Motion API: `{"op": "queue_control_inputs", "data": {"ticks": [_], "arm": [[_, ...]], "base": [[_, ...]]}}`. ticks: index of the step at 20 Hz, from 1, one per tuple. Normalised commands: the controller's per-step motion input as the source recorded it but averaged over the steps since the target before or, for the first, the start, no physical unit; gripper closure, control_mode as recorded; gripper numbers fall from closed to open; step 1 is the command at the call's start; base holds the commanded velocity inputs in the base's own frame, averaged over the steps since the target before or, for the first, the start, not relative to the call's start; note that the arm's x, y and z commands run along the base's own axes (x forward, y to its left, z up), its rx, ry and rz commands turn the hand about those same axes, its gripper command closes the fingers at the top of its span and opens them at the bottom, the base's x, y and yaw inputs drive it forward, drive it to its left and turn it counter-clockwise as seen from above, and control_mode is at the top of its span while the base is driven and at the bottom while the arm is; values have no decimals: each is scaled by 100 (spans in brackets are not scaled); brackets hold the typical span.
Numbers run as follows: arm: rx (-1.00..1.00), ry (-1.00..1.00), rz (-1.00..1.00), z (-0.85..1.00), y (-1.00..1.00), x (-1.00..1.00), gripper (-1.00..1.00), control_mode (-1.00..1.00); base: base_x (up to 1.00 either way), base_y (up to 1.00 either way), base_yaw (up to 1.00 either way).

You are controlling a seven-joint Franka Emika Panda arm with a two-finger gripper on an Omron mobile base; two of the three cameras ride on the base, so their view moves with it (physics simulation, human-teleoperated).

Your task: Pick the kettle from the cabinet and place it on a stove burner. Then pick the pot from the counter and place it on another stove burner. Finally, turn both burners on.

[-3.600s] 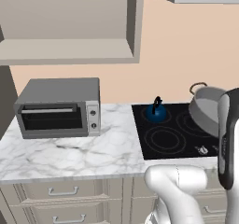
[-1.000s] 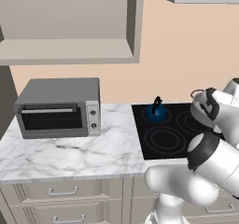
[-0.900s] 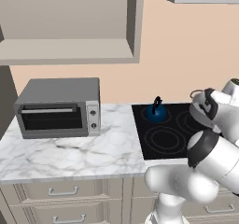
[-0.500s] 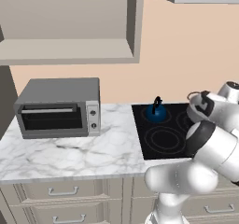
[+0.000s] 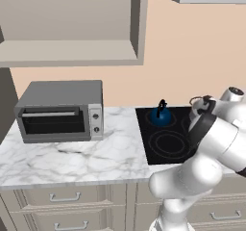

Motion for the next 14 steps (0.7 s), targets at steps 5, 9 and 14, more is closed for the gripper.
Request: {"op": "queue_control_inputs", "data": {"ticks": [5,9,14], "arm": [[0,0,0,-17,-9,12,100,-100],[0,1,0,-16,-3,11,100,-100],[0,0,0,-15,-5,5,100,-100]], "base": [[0,0,0],[0,0,0],[0,0,0]]}}
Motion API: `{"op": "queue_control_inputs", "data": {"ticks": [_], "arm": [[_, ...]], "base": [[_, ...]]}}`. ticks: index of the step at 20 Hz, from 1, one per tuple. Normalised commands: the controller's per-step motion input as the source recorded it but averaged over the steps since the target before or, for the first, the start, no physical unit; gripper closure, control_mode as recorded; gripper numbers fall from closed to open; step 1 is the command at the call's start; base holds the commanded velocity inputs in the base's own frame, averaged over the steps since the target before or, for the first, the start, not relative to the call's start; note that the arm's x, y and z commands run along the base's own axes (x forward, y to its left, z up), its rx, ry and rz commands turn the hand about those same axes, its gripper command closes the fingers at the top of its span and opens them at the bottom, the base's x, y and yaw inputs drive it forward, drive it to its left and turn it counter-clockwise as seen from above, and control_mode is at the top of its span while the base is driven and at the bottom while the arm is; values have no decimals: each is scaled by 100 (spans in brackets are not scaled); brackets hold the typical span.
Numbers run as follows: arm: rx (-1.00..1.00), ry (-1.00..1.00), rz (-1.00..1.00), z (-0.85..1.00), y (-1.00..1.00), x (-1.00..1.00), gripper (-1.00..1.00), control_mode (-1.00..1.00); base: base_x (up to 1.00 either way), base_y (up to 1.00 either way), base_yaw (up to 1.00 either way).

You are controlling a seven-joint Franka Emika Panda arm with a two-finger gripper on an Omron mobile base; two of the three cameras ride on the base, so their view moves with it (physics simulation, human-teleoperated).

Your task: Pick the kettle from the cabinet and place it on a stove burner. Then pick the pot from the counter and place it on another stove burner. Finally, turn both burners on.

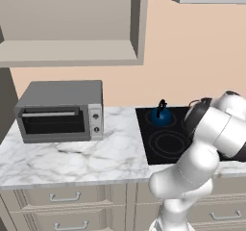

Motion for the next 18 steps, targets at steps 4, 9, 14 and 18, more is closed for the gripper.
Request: {"op": "queue_control_inputs", "data": {"ticks": [4,9,14,18], "arm": [[0,0,0,-13,-4,10,100,-100],[-1,3,0,-10,0,17,100,-100],[-1,2,0,-9,-1,17,100,-100],[0,1,0,-10,-9,18,100,-100]], "base": [[0,0,0],[0,0,0],[0,0,0],[0,0,0]]}}
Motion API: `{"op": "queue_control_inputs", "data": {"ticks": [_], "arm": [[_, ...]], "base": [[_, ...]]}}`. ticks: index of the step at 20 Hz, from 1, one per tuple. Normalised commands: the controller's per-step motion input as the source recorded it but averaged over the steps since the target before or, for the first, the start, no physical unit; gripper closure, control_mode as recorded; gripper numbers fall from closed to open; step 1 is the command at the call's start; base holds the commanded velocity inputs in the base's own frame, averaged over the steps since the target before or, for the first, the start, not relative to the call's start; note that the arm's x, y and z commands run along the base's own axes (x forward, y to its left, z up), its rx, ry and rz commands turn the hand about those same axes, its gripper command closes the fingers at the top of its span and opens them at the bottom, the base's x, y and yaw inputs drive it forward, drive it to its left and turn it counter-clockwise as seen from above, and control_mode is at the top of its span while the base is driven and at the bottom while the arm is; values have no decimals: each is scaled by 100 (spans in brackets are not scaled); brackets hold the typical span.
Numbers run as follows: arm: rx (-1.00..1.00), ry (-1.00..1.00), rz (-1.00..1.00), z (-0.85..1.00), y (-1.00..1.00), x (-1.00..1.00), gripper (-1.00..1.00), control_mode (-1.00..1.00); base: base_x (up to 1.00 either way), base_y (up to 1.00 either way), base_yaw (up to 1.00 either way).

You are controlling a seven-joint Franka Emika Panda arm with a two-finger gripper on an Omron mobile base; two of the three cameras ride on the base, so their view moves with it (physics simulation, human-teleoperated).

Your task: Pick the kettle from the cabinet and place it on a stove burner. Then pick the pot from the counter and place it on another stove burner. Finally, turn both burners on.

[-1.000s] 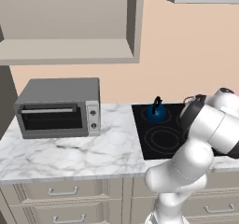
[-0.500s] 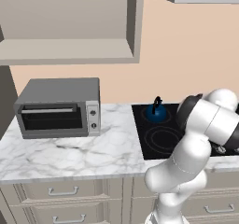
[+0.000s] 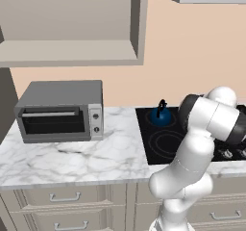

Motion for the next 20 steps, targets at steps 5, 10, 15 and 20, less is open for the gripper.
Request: {"op": "queue_control_inputs", "data": {"ticks": [5,10,15,20], "arm": [[0,1,0,-12,-12,20,100,-100],[0,1,0,-16,-11,18,100,-100],[0,1,0,-19,-5,14,100,-100],[0,0,0,-4,0,-4,100,-100]], "base": [[0,0,0],[0,0,0],[0,0,0],[0,0,0]]}}
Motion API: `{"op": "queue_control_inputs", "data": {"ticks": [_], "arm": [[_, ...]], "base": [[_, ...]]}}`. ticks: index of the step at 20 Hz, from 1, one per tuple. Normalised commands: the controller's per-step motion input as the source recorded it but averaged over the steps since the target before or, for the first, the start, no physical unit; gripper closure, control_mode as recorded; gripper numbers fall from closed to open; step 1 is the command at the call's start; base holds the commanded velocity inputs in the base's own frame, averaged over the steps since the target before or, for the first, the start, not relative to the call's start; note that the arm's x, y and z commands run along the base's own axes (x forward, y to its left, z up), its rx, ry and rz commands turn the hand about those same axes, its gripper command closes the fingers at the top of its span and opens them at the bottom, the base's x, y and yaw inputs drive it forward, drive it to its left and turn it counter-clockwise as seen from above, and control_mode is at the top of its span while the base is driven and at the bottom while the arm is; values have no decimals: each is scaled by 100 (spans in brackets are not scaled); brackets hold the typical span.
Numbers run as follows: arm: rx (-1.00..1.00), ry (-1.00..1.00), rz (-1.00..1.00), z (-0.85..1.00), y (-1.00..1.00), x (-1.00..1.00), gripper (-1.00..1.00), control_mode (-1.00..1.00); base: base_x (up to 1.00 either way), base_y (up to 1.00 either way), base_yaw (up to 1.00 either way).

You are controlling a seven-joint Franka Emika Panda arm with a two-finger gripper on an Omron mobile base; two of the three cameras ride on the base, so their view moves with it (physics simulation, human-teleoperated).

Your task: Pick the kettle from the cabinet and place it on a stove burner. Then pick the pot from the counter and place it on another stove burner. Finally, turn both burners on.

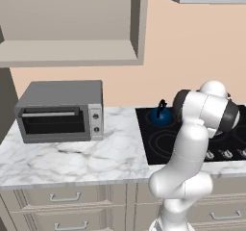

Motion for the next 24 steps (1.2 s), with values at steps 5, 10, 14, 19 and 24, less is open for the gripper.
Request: {"op": "queue_control_inputs", "data": {"ticks": [5,10,14,19,24], "arm": [[0,0,0,-2,5,0,-100,-100],[0,0,0,0,9,-1,-100,-100],[-1,0,0,0,15,-11,-100,-100],[-5,0,0,15,12,-11,-100,-100],[-9,0,0,34,8,-3,-100,-100]], "base": [[0,0,0],[0,0,0],[0,0,0],[0,0,0],[0,0,0]]}}
